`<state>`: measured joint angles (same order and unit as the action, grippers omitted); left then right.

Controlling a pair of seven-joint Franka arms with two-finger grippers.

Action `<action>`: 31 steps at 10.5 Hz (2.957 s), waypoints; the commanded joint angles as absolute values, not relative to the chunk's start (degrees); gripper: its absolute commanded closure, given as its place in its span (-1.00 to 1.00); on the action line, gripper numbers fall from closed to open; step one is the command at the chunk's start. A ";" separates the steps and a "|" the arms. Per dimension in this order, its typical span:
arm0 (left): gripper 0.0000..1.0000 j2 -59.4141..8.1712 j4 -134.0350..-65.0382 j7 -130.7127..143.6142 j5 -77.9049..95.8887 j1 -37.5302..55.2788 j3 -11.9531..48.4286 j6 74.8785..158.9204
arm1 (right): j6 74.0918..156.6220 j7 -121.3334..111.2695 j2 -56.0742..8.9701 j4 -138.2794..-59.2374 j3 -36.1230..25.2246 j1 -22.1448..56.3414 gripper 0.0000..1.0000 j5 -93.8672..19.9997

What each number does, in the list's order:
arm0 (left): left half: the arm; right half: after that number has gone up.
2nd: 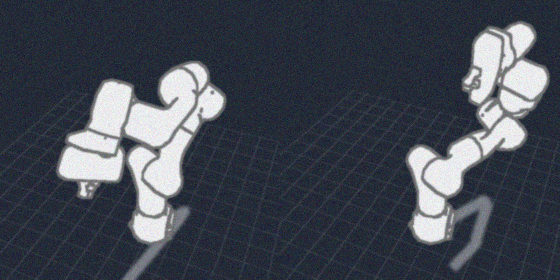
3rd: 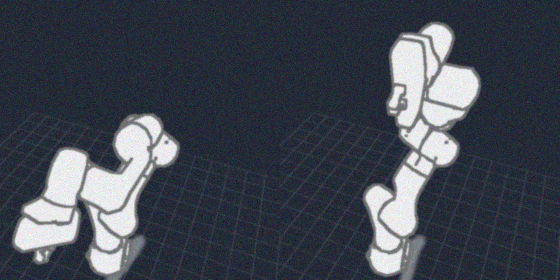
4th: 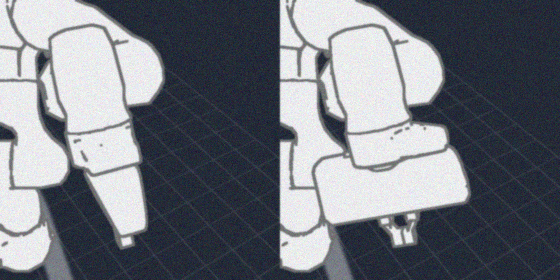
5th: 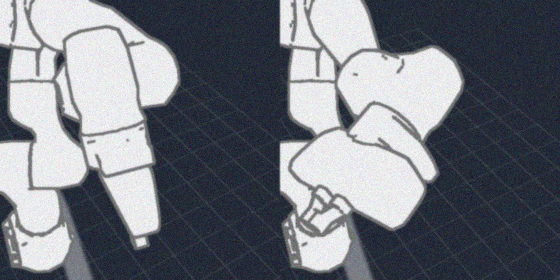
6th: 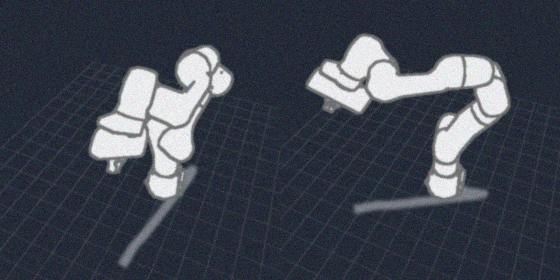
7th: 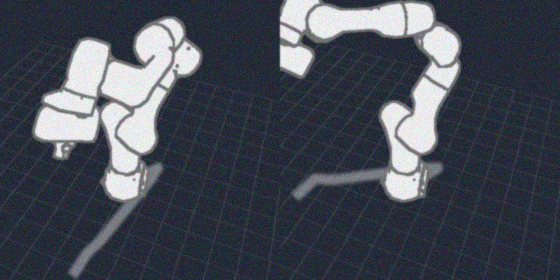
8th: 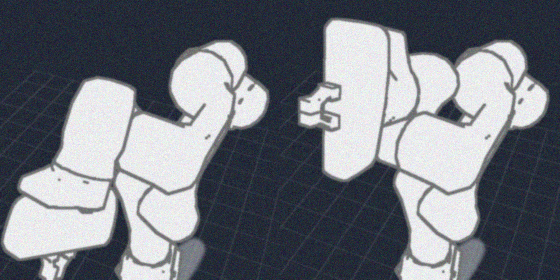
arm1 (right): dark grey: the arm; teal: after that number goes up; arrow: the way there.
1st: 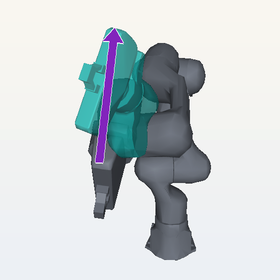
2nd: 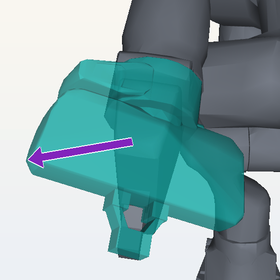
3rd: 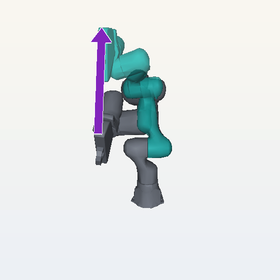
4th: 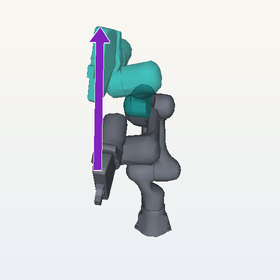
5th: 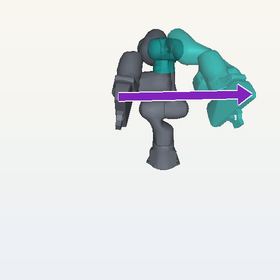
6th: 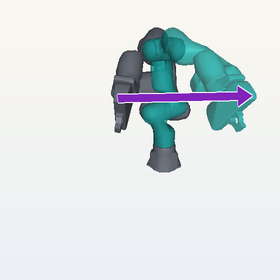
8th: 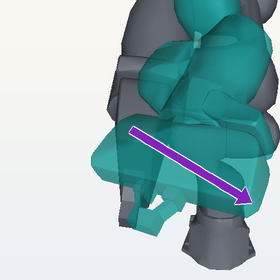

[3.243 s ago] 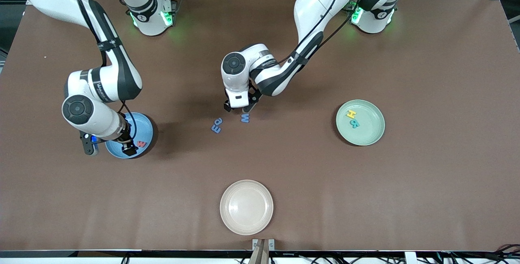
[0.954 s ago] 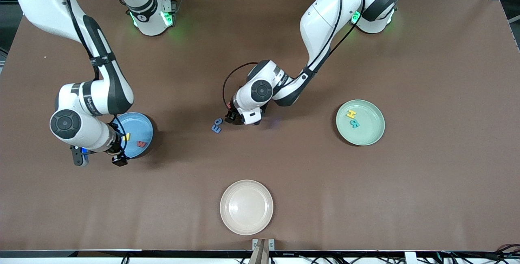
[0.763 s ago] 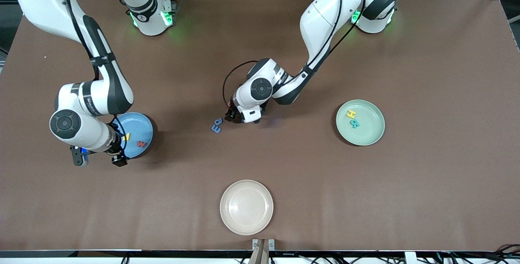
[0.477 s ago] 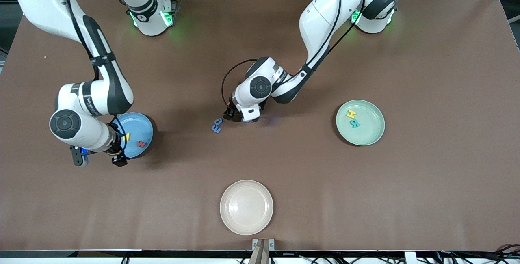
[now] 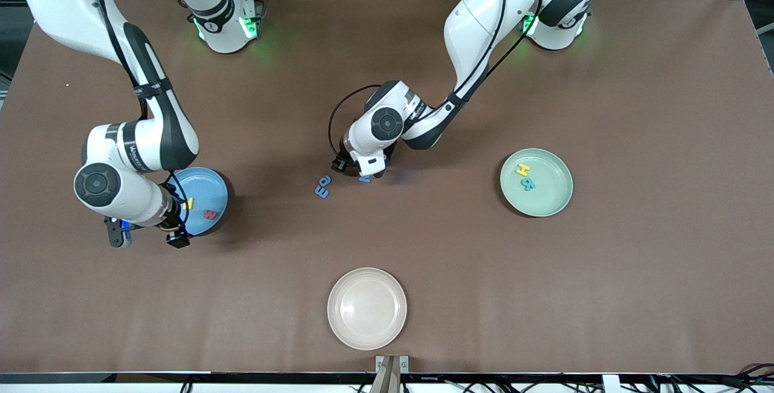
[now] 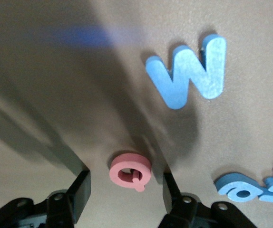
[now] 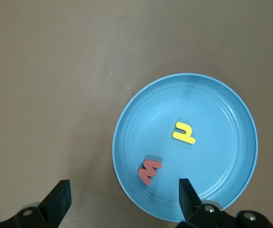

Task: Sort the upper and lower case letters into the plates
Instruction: 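Lower the left gripper onto the pink G and close on it, then carry the G to the green plate while the right gripper grasps blue m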

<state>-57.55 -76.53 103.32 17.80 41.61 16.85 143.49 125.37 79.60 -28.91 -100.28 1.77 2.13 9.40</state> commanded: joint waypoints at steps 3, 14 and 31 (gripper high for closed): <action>-0.39 -56.16 -79.10 102.92 18.72 41.22 16.35 144.40 | 124.37 78.75 -29.62 -98.88 2.20 2.11 -1.00 8.70; 0.45 -55.46 -80.07 103.01 18.72 41.13 16.26 144.40 | 124.45 78.75 -29.62 -98.61 2.29 2.28 -1.00 8.61; 0.65 -34.40 -96.89 72.33 18.63 22.80 16.00 118.48 | 138.30 81.83 -29.79 -101.05 4.73 21.62 -1.00 1.23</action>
<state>-42.18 -85.61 82.66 17.78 27.61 16.13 118.57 133.83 82.09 -29.50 -98.78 3.37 21.88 1.89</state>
